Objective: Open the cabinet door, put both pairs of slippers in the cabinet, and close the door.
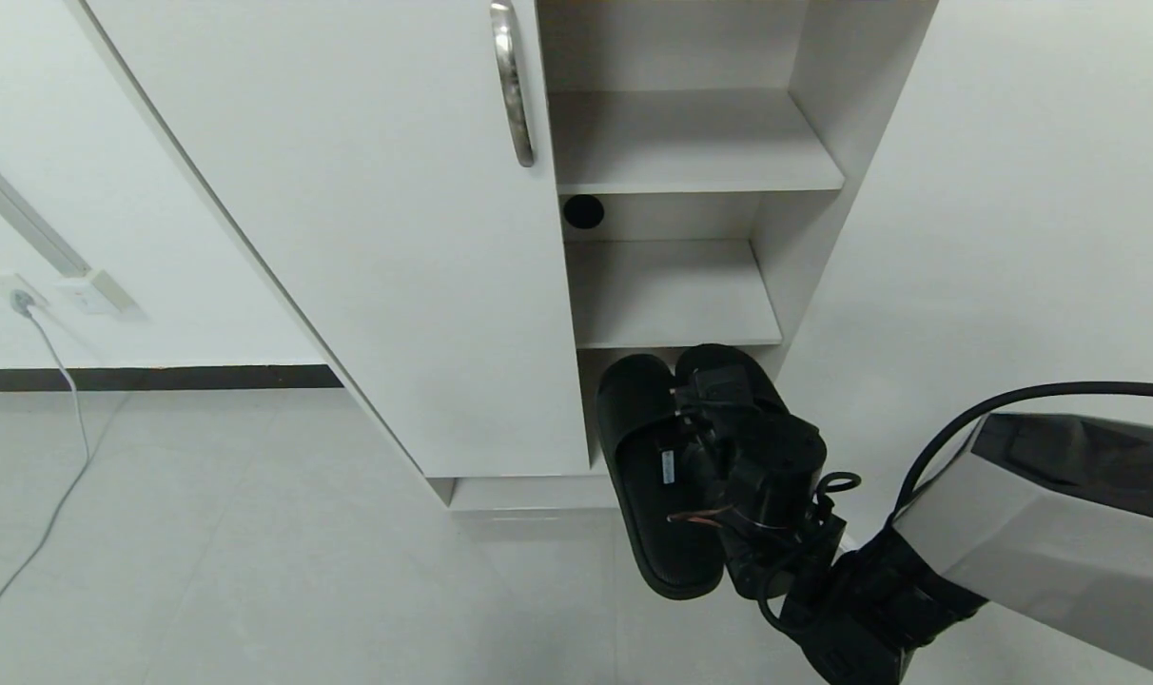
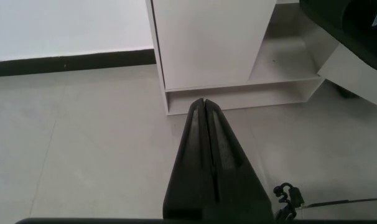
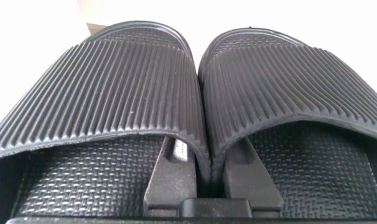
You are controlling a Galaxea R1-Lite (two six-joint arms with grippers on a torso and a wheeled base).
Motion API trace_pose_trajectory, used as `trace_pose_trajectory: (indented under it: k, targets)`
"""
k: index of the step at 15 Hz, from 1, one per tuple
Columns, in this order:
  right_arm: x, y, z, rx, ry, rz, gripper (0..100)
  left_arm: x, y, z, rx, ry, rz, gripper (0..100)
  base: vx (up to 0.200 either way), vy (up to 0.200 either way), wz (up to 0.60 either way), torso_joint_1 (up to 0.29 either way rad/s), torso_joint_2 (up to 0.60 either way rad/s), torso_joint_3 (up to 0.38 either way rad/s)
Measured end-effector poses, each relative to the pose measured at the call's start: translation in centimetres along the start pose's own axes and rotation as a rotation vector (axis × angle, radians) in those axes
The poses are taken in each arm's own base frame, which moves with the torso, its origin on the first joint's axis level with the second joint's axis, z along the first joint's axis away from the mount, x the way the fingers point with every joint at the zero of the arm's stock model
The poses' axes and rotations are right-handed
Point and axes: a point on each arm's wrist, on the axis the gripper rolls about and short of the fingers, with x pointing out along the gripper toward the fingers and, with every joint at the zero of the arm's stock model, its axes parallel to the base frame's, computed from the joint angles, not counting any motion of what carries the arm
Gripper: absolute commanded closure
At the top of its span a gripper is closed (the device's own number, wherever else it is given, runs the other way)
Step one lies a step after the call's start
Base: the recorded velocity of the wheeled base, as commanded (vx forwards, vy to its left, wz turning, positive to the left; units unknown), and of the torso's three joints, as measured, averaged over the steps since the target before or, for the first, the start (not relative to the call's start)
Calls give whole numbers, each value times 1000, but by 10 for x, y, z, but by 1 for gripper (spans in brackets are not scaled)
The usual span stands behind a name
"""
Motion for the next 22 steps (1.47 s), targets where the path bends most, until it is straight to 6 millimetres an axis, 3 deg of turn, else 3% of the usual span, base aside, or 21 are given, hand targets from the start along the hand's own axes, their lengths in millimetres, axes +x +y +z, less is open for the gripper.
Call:
trace_pose_trajectory:
  k: [11,13,17,22]
  targets:
    - [1,0,0,1,-4,0,100,0,0,0,0,0,0,100,182,0,0,1,3,1]
    - [4,0,3,7,-13,-6,100,0,0,0,0,0,0,100,0,0,0,0,0,0]
    - [14,-4,-1,12,-15,-31,100,0,0,0,0,0,0,100,0,0,0,0,0,0]
    - [46,-5,0,29,58,-66,100,0,0,0,0,0,0,100,0,0,0,0,0,0]
